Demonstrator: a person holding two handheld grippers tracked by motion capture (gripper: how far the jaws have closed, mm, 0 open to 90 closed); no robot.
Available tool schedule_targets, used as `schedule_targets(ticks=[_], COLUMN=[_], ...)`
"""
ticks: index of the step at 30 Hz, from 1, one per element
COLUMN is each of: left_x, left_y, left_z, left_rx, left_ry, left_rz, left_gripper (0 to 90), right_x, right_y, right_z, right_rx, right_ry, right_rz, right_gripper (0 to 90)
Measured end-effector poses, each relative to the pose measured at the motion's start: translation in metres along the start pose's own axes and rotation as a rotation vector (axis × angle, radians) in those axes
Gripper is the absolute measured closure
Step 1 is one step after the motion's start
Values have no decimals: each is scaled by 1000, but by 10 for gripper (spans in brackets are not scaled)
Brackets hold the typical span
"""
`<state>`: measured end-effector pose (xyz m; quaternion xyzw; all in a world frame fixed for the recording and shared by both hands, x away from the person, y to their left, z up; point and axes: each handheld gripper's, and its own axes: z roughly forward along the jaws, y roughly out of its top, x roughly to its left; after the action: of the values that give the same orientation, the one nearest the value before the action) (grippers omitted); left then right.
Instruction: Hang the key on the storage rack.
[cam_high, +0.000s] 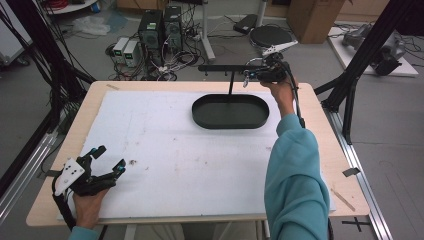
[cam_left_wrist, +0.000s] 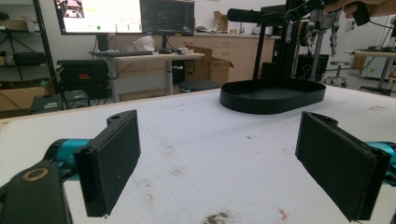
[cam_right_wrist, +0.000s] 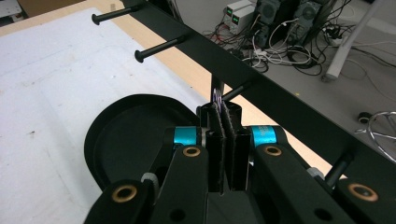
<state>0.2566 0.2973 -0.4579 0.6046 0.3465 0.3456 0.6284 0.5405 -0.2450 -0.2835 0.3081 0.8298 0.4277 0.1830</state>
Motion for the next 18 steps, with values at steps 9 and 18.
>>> schedule_targets(ticks=[9,18], left_x=[0,0], left_y=[0,0], left_z=[0,0], left_rx=[-1,3], left_ry=[1,0], left_rz=[-2,-3], left_gripper=[144,144], right_x=[-1,22], right_y=[-1,4], right_z=[0,-19], right_rx=[-22,-107], right_ry=[-35,-86], right_rz=[14,67], right_gripper=[702,43])
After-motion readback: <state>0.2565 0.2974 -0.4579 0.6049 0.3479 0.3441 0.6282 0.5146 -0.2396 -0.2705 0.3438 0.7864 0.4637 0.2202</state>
